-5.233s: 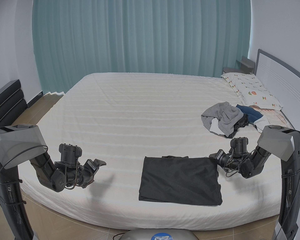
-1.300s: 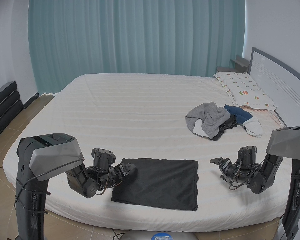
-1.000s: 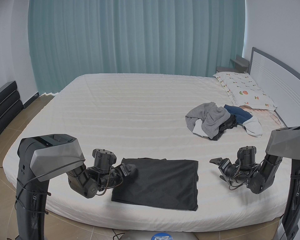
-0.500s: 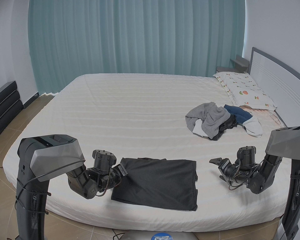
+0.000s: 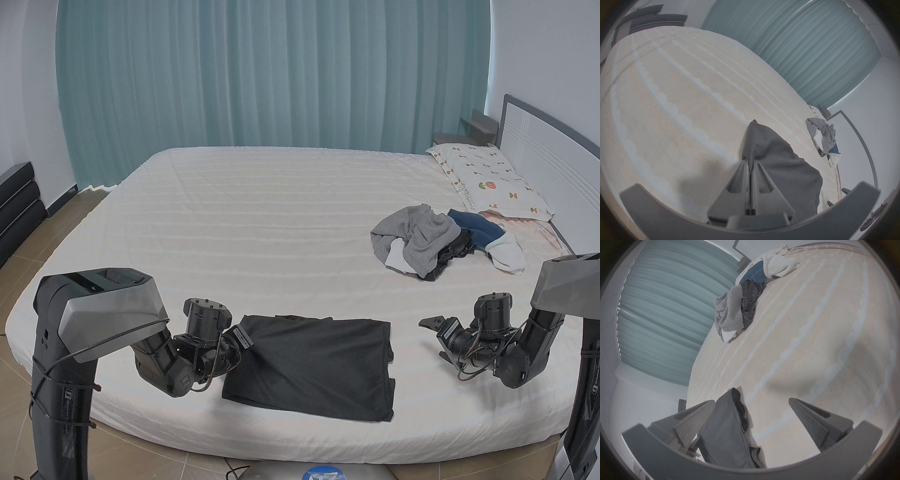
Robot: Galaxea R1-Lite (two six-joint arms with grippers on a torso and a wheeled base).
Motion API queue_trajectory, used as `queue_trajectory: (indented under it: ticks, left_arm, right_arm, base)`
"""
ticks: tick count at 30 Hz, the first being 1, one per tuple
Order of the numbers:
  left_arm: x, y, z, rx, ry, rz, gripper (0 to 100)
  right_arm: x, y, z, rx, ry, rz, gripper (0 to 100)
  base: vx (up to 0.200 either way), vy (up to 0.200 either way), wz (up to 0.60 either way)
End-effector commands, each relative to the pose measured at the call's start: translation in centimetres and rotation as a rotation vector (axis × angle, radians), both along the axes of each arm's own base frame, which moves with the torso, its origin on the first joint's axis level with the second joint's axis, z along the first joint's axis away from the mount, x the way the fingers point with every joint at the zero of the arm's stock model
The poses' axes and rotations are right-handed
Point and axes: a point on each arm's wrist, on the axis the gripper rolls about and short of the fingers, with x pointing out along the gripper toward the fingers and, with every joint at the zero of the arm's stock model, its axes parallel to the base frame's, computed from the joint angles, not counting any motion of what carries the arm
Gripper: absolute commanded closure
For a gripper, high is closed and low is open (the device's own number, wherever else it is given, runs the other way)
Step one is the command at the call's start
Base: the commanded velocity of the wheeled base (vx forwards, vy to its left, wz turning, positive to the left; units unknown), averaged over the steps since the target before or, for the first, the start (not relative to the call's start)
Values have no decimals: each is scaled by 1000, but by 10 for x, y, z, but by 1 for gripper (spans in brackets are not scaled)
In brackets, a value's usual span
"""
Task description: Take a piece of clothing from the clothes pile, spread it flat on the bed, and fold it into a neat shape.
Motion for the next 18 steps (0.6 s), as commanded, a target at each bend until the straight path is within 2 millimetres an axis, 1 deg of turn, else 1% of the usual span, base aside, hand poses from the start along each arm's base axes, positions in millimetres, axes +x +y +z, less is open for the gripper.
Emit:
queue_trajectory:
  ticks: [1, 18]
  left_arm:
    - [1, 2, 1, 0, -2, 6, 100]
    - [3, 11, 2, 0, -3, 30, 100]
  right_arm:
    - [0, 0, 0, 0, 0, 0, 0]
    - [0, 2, 2, 3, -8, 5, 0]
  base:
    - [0, 200, 0]
    - [0, 200, 0]
